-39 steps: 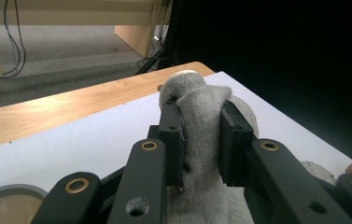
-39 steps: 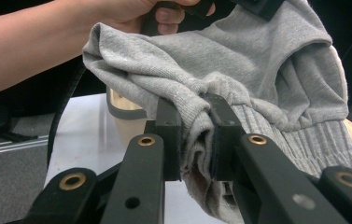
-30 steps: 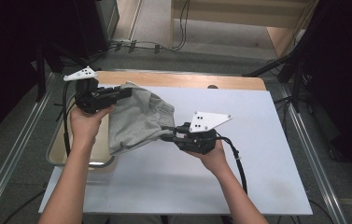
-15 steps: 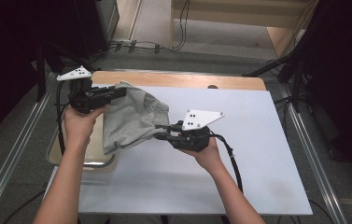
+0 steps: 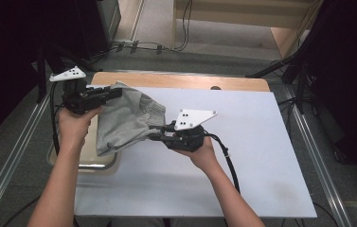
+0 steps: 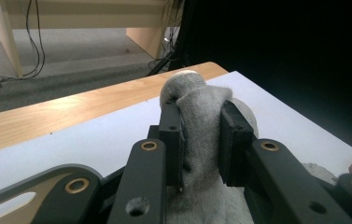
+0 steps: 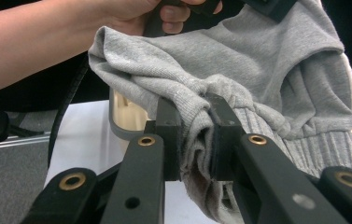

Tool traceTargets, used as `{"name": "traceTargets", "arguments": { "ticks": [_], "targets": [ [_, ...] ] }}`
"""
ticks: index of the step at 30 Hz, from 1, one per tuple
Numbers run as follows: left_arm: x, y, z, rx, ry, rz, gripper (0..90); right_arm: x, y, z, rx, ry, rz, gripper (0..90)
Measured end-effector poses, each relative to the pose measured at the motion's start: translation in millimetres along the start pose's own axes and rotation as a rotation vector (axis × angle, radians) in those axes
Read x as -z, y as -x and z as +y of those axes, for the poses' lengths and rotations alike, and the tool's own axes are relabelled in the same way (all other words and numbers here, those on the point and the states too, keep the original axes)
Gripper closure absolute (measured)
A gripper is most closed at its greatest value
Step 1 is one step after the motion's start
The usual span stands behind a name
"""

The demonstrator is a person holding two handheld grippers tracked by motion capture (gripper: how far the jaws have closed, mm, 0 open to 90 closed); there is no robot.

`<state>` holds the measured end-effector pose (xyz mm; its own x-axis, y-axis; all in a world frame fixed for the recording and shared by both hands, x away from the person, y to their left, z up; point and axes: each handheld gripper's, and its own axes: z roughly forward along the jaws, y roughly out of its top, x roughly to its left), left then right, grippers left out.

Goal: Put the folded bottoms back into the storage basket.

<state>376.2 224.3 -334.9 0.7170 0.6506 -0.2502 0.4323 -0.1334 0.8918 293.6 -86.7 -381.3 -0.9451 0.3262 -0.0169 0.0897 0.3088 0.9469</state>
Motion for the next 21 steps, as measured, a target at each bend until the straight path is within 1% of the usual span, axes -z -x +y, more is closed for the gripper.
{"name": "traceTargets", "arguments": {
  "ticks": [7,13,21],
  "targets": [
    [6.0,-4.7,-0.9,-0.008,-0.002,0.007,74.6,-10.1,-2.0,3.4,0.007,-0.007,0.016,75.4],
    [10.6,-8.0,-1.8,-0.024,-0.003,0.027,74.7,-18.4,-4.0,6.5,0.014,-0.016,0.021,75.4],
    [14.6,-16.7,-4.9,-0.024,-0.011,0.036,74.6,-30.2,-4.0,7.9,0.013,-0.021,0.030,75.5]
  ]
}}
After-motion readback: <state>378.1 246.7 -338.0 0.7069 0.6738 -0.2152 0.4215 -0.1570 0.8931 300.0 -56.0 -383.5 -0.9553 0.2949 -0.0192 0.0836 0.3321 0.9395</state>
